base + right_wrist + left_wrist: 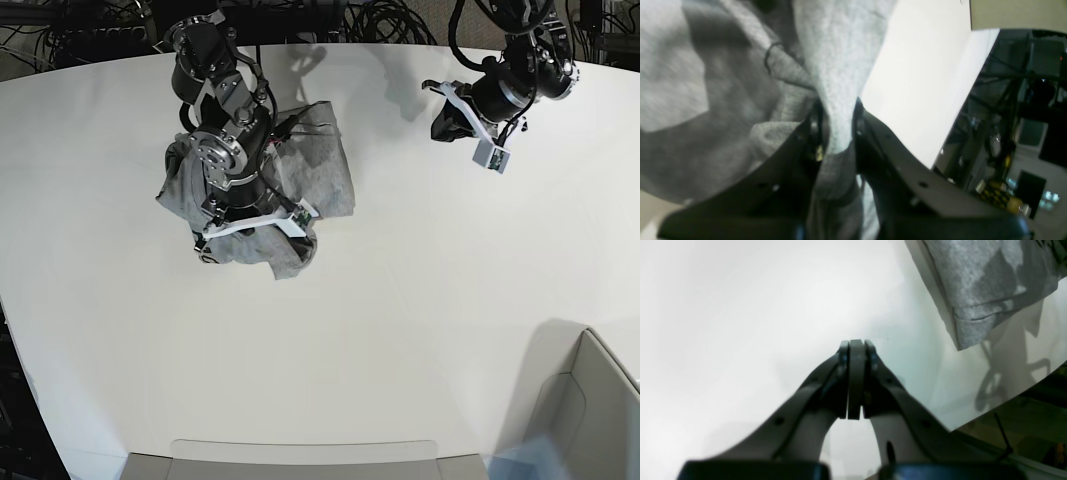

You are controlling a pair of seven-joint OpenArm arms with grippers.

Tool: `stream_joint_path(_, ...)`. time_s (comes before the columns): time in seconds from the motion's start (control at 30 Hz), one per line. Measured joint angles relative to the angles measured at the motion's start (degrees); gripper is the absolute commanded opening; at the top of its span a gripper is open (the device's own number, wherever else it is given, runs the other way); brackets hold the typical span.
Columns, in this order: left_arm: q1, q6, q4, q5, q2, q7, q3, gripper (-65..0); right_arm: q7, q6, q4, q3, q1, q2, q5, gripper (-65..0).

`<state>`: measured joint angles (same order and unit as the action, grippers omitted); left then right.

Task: Fold the T-shirt properly
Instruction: 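Lift and fold the shirt over with the right gripper toward the left gripper, then hold the bundle with the left gripper and tuck it with the right gripper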

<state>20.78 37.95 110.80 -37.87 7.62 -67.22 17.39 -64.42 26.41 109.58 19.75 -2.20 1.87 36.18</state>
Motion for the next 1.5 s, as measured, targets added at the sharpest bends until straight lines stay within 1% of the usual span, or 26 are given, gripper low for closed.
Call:
stream_joint_path(0.1, -0.1, 0.0, 0.0, 0.2, 0.0, 0.0, 0.0, -65.0, 0.0, 0.0, -0.9, 1.0, -1.3, -0.9, -0.7, -65.0)
stream_joint_path(0.17, -0.1, 0.0, 0.0, 0.1, 0.8, 0.0, 0.0, -65.0, -0.1, 0.0, -1.2, 1.9, -1.5, -1.1, -1.1, -65.0)
stream_joint_path(0.3, -0.2, 0.0, -0.6, 0.2, 1.1, 0.0, 0.1, -65.0, -0.1, -0.1, -2.5, 2.8, -1.2, -1.3, -6.1, -65.0)
stream_joint_path(0.4, -0.1, 0.0, -0.9, 0.2, 1.1, 0.0, 0.1, -65.0, -0.1, 0.0, -3.5, 2.8, -1.3, -1.2, -8.5, -65.0)
stream_joint_path(0.43, -0.2, 0.0, -0.9, 0.1, 1.1, 0.0, 0.1, -65.0, -0.3, 0.1, -3.5, 2.8, -1.5, -1.2, -9.1, -61.8)
stream_joint_path(0.5, -0.1, 0.0, -0.9, 0.2, 1.1, 0.0, 0.1, -65.0, -0.2, 0.0, -3.5, 2.8, -1.8, -1.3, -11.2, -52.5)
stream_joint_path(0.57, -0.1, 0.0, -0.9, 0.2, 1.1, 0.0, 0.1, -65.0, -0.1, 0.0, -2.8, 2.8, -2.6, -1.3, -14.7, -45.1)
stream_joint_path(0.63, -0.2, 0.0, -0.9, 0.2, 1.1, 0.1, 0.1, -65.0, -0.3, 0.1, -1.1, 2.8, -3.8, -1.2, -18.2, -41.7)
stream_joint_path(0.67, -0.2, 0.0, -0.9, 0.2, 1.1, 0.2, 0.1, -65.0, -0.3, 0.0, -0.2, 2.8, -4.0, -1.0, -20.1, -41.2)
stream_joint_path(0.73, -0.2, 0.0, -1.6, 0.2, 1.1, 0.3, 0.1, -65.0, -0.2, 0.0, 0.7, 2.8, -3.9, -1.0, -24.2, -41.3)
stream_joint_path(1.0, -0.2, 0.0, -4.6, 0.1, 1.1, 0.9, 0.0, -65.0, -0.4, 0.1, 0.5, 2.9, -1.8, -0.8, -36.3, -41.3)
stream_joint_path(1.07, -0.2, 0.0, -6.1, 0.1, 1.0, 0.9, 0.0, -65.0, -0.3, 0.1, -0.6, 2.8, -0.6, -0.9, -37.5, -41.3)
stream_joint_path(1.13, -0.1, 0.0, -6.6, 0.2, 1.0, 0.8, 0.0, -65.0, -0.4, 0.1, -0.9, 2.7, 0.1, -0.8, -37.4, -41.3)
stream_joint_path(1.23, -0.2, 0.0, -6.4, 0.1, 1.0, 0.9, 0.0, -65.0, -0.5, 0.1, 0.9, 2.2, 0.9, -0.4, -37.5, -41.8)
stream_joint_path(1.3, -0.3, 0.0, -6.4, 0.0, 1.0, 0.9, 0.0, -65.0, 0.3, 0.1, 3.0, 0.2, 1.8, 0.2, -38.2, -46.5)
stream_joint_path(1.4, -1.7, 0.0, -5.6, 0.4, 0.8, 0.0, -1.1, -65.0, 0.2, 0.1, 3.1, -6.5, 3.8, 0.7, -37.8, -59.4)
stream_joint_path(1.43, -3.0, -0.2, -5.2, 0.5, 0.9, 0.0, -2.1, -65.0, 0.2, 0.1, 3.1, -9.1, 4.5, 1.7, -37.6, -64.0)
stream_joint_path(1.47, -4.1, -0.2, -4.5, 0.2, 1.0, 0.4, -3.0, -65.0, -0.2, 0.1, 3.1, -11.0, 4.9, 2.6, -37.6, -65.0)
stream_joint_path(1.5, -5.1, -0.2, -3.5, 0.2, 1.0, 0.7, -4.3, -65.0, -0.7, 0.1, 2.7, -13.2, 5.4, 3.2, -39.1, -65.0)
